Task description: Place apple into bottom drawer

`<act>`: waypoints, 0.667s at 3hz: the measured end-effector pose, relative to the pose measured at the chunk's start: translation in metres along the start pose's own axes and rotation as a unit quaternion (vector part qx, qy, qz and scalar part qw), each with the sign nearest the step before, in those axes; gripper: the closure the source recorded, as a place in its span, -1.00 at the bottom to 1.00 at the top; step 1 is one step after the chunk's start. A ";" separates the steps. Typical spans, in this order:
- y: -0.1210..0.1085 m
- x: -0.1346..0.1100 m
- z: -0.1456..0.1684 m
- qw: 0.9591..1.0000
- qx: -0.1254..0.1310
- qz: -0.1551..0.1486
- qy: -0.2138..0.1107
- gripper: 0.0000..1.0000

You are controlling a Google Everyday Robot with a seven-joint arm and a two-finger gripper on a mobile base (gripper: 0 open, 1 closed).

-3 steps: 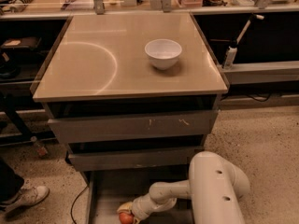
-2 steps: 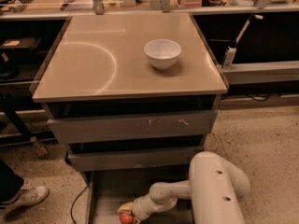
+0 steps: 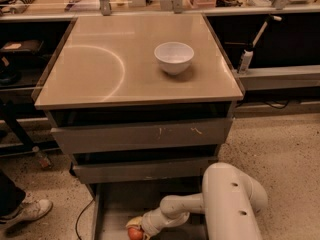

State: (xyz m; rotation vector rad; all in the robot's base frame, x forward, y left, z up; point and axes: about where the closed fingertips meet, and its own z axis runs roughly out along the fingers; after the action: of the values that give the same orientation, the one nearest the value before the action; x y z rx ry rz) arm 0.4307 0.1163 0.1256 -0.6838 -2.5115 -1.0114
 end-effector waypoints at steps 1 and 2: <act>0.000 0.000 0.000 1.000 0.000 0.000 0.000 -0.31; 0.000 0.000 0.000 1.000 0.000 0.000 0.000 -0.78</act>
Offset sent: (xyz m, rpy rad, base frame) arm 0.0000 0.0000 0.0000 0.0000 0.0000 0.0000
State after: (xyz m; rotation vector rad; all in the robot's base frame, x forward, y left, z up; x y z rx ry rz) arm 0.4307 0.1163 0.1256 -0.6837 -2.5114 -1.0114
